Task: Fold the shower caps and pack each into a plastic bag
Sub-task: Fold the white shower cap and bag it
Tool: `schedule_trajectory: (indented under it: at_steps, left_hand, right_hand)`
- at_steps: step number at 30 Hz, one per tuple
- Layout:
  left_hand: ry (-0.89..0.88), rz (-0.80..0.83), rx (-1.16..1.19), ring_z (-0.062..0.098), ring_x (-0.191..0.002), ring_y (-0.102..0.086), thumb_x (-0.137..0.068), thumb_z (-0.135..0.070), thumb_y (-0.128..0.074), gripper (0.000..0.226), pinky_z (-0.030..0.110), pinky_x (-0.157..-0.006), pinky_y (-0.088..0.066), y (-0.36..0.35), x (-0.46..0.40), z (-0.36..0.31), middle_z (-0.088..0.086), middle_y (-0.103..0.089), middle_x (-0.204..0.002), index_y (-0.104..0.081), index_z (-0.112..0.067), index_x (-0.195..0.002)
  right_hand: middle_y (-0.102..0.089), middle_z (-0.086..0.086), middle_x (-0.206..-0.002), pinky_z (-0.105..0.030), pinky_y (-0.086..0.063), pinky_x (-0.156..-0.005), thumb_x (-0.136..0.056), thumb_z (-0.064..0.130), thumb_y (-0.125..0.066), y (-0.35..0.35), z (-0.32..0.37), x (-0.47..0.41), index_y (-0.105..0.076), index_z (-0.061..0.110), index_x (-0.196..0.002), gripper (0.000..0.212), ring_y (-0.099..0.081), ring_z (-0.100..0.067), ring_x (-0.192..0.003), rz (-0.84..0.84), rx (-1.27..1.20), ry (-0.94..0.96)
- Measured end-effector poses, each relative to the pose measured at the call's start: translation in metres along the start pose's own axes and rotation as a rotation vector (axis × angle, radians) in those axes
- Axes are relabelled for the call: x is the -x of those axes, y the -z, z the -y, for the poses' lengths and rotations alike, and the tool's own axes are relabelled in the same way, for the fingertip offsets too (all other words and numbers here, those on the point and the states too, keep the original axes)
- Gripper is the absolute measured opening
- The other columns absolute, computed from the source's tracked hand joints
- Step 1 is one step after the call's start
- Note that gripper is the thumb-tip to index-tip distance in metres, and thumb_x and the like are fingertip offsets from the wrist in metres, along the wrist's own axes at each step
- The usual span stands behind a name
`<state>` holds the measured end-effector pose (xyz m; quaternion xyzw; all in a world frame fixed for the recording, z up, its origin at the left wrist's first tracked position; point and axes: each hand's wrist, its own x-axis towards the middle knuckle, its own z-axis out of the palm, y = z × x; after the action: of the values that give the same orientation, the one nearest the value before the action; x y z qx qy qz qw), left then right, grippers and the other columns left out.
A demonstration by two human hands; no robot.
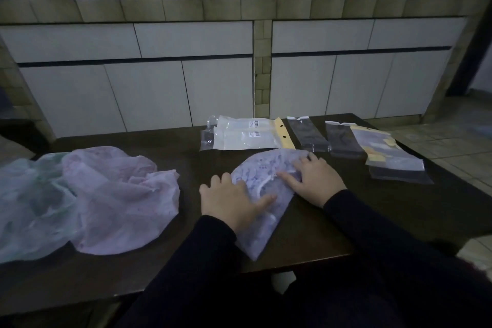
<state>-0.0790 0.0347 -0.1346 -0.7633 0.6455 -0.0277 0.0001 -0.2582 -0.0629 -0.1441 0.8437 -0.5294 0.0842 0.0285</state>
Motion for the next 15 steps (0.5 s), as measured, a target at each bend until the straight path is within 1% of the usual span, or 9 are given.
schedule_trajectory:
  at_steps: [2, 4, 6, 7, 9, 11, 13, 14, 15]
  left_hand:
    - [-0.035, -0.028, 0.014, 0.026, -0.124, -0.036, -0.079, -0.083, -0.015, 0.084, 0.049, -0.098, -0.029, -0.004, 0.007, 0.006, 0.007, -0.041, -0.135, -0.042, -0.028, -0.136]
    - [-0.049, 0.065, 0.11, 0.029, -0.14, -0.017, -0.081, -0.082, -0.015, 0.084, 0.056, -0.108, -0.018, -0.013, 0.015, 0.013, 0.004, -0.024, -0.151, -0.021, -0.032, -0.148]
    - [-0.035, 0.151, 0.214, 0.027, -0.146, 0.001, -0.082, -0.08, -0.015, 0.084, 0.058, -0.112, -0.005, -0.017, 0.021, 0.019, -0.001, -0.007, -0.158, -0.007, -0.034, -0.151]
    - [-0.036, 0.154, 0.244, 0.025, -0.146, 0.002, -0.085, -0.077, -0.016, 0.08, 0.057, -0.112, -0.004, -0.016, 0.022, 0.022, -0.002, -0.007, -0.158, -0.007, -0.035, -0.151]
    - [-0.042, 0.059, 0.307, 0.019, -0.142, -0.01, -0.093, -0.066, -0.02, 0.061, 0.054, -0.109, -0.01, -0.013, 0.024, 0.025, -0.001, -0.022, -0.152, -0.028, -0.037, -0.146]
    - [-0.06, -0.132, 0.379, 0.011, -0.129, -0.021, -0.096, -0.054, -0.03, 0.041, 0.044, -0.104, -0.017, -0.008, 0.025, 0.028, -0.007, -0.038, -0.135, -0.053, -0.037, -0.126]
    - [-0.168, -0.307, 0.441, 0.004, -0.116, -0.026, -0.09, -0.044, -0.045, 0.029, 0.033, -0.099, -0.023, -0.004, 0.027, 0.033, -0.016, -0.042, -0.118, -0.062, -0.037, -0.112]
    - [-0.251, -0.326, 0.487, 0.001, -0.109, -0.03, -0.084, -0.04, -0.049, 0.026, 0.03, -0.098, -0.028, -0.003, 0.027, 0.036, -0.019, -0.044, -0.111, -0.064, -0.039, -0.105]
    - [-0.328, -0.275, 0.55, -0.001, -0.103, -0.036, -0.077, -0.038, -0.05, 0.025, 0.028, -0.096, -0.035, -0.002, 0.026, 0.039, -0.022, -0.048, -0.105, -0.065, -0.041, -0.096]
  right_hand:
    - [-0.032, -0.013, -0.152, -0.046, -0.018, -0.116, -0.09, 0.069, -0.019, -0.001, -0.001, -0.003, -0.031, 0.011, -0.146, 0.082, -0.031, -0.026, -0.138, 0.158, 0.012, -0.012]
    - [-0.02, -0.01, -0.158, -0.051, -0.007, -0.118, -0.089, 0.071, -0.017, -0.001, -0.001, -0.009, -0.018, 0.012, -0.151, 0.085, -0.022, -0.025, -0.143, 0.243, 0.036, 0.002]
    - [-0.015, -0.006, -0.159, -0.056, 0.002, -0.115, -0.088, 0.073, -0.018, 0.0, 0.002, -0.016, -0.014, 0.015, -0.152, 0.087, -0.012, -0.024, -0.146, 0.27, 0.082, 0.013]
    - [-0.014, -0.006, -0.159, -0.058, 0.003, -0.114, -0.087, 0.074, -0.018, 0.0, 0.003, -0.019, -0.013, 0.016, -0.152, 0.087, -0.009, -0.024, -0.146, 0.275, 0.103, 0.019]
    - [-0.013, -0.005, -0.16, -0.058, 0.002, -0.114, -0.088, 0.073, -0.022, 0.0, 0.007, -0.021, -0.013, 0.019, -0.152, 0.085, -0.007, -0.025, -0.147, 0.257, 0.097, 0.033]
    - [-0.016, -0.002, -0.159, -0.055, -0.006, -0.117, -0.089, 0.069, -0.032, 0.002, 0.01, -0.017, -0.017, 0.023, -0.152, 0.079, -0.011, -0.023, -0.146, 0.139, 0.03, 0.061]
    - [-0.035, 0.002, -0.152, -0.049, -0.018, -0.116, -0.091, 0.058, -0.044, 0.008, 0.016, -0.003, -0.036, 0.026, -0.144, 0.063, -0.027, -0.016, -0.141, -0.094, -0.091, 0.137]
    - [-0.05, 0.005, -0.141, -0.045, -0.027, -0.113, -0.09, 0.052, -0.049, 0.012, 0.019, 0.008, -0.05, 0.027, -0.135, 0.051, -0.04, -0.011, -0.132, -0.211, -0.184, 0.203]
    - [-0.061, 0.009, -0.126, -0.04, -0.035, -0.108, -0.089, 0.047, -0.053, 0.017, 0.023, 0.021, -0.06, 0.028, -0.123, 0.039, -0.05, -0.005, -0.119, -0.275, -0.294, 0.28]
